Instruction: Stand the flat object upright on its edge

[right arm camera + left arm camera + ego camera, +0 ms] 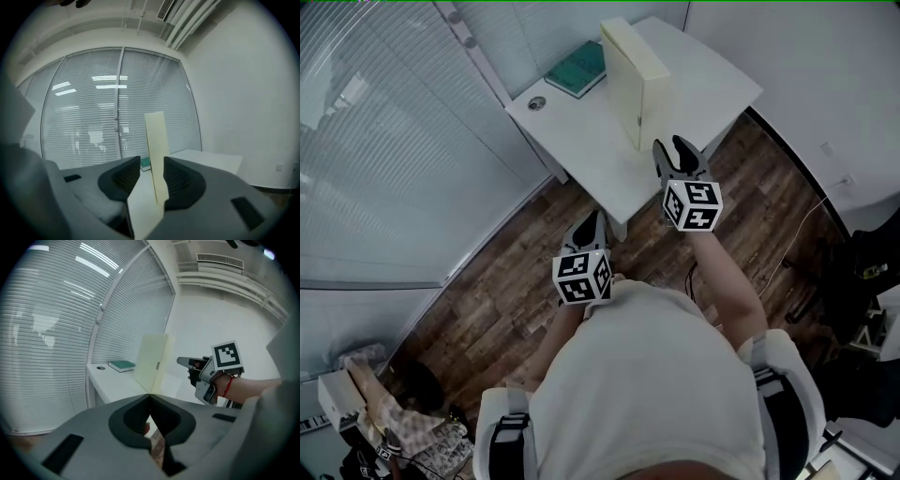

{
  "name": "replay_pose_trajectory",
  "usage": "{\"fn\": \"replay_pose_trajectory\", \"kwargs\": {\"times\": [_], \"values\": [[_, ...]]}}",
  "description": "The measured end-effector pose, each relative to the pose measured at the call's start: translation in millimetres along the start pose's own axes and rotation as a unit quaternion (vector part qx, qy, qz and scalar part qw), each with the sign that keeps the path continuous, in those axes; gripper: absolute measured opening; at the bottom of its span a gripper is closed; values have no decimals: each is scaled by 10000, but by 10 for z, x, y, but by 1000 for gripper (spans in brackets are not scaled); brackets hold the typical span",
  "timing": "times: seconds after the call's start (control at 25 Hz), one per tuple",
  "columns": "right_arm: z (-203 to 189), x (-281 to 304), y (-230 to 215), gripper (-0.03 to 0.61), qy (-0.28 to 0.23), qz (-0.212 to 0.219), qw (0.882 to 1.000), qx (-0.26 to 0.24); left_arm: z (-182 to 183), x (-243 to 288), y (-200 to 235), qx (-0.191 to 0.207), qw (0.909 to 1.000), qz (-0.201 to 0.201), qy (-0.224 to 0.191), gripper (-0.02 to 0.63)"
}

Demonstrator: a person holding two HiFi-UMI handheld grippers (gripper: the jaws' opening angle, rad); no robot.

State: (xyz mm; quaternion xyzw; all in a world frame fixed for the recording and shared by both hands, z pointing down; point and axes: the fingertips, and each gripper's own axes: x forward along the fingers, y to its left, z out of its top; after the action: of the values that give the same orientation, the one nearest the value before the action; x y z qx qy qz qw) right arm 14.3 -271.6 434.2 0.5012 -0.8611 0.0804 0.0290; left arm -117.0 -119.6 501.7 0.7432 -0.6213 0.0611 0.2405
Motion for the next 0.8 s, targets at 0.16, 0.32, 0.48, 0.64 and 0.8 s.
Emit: {"fn": "replay_pose_trajectory", "kwargs": {"times": [0.16, 0.32, 0.48, 0.64, 0.8], "values": [[48, -317, -33, 101, -59, 74, 9999, 126, -13, -110, -164, -32, 9999, 82, -82, 17], [97, -638, 25, 58, -104, 313, 9994, 72, -22, -237, -322, -22, 9998, 168, -127, 17], [93, -989, 82, 38, -137, 546, 9984, 43, -39, -385, -479, -46, 9995, 250, -166, 17], [67, -1301, 118, 31, -102, 691, 9975, 63, -87, -500, -635, -27, 9994, 290, -169, 17], [11, -1548, 161, 28, -42, 799, 9968, -16, -160, -583, -770, 4, 9995, 288, -140, 17]]}}
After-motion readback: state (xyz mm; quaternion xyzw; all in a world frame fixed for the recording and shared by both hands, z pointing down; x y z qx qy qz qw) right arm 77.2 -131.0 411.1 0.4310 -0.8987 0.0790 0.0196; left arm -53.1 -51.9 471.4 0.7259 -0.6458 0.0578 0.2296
